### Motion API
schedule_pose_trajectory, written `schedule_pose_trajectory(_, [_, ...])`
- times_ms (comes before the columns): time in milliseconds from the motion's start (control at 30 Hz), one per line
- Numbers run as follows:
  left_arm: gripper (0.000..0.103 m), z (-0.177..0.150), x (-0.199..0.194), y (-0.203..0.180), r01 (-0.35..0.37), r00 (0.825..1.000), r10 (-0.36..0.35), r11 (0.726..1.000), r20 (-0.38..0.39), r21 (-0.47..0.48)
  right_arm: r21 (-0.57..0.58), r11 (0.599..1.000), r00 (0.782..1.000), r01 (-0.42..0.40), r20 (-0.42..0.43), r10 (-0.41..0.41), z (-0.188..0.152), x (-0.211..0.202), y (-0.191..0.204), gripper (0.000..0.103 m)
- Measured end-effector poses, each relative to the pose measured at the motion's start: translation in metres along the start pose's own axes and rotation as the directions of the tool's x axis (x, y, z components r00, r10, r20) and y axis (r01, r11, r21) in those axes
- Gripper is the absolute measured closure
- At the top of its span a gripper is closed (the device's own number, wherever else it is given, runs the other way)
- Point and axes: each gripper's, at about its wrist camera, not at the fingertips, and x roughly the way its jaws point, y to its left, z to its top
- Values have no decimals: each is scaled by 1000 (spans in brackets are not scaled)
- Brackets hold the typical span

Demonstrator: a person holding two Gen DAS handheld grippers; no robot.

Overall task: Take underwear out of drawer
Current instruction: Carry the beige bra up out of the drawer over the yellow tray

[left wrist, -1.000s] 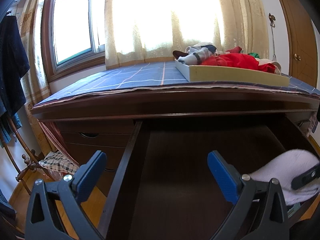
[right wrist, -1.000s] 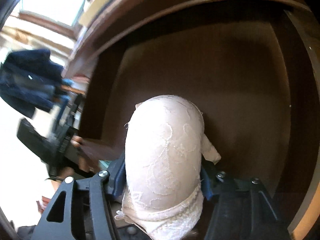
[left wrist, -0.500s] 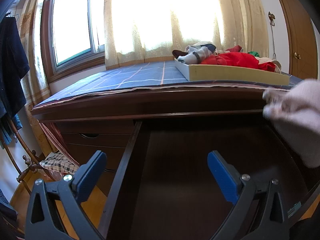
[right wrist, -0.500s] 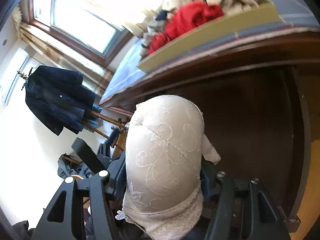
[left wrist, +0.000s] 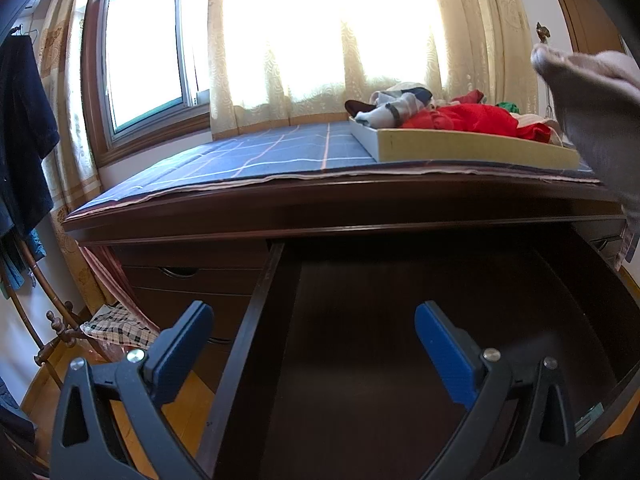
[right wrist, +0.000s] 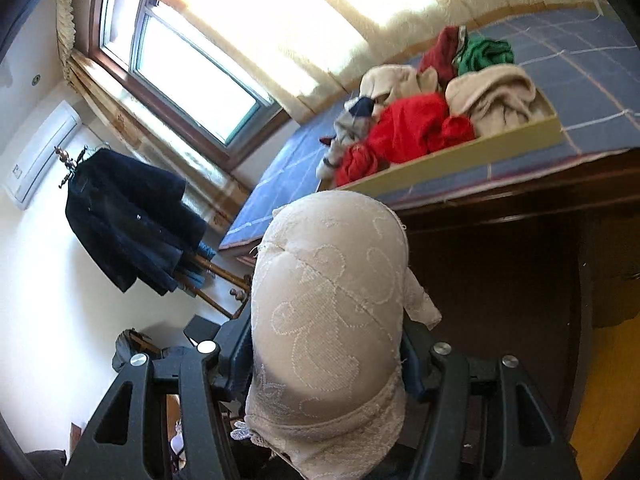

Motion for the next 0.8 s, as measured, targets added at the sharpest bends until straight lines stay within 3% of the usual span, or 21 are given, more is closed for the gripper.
schedule_pose_trajectory(533, [0,0,0,1,-11,1000,11,1000,-2,-1,-22,998,991,50,124,-47,20,-23,6,42])
schedule_pose_trajectory(800, [0,0,0,1,-12,1000,12,1000,-3,0,-43,991,965,129,236,-115,63,-48,14,42])
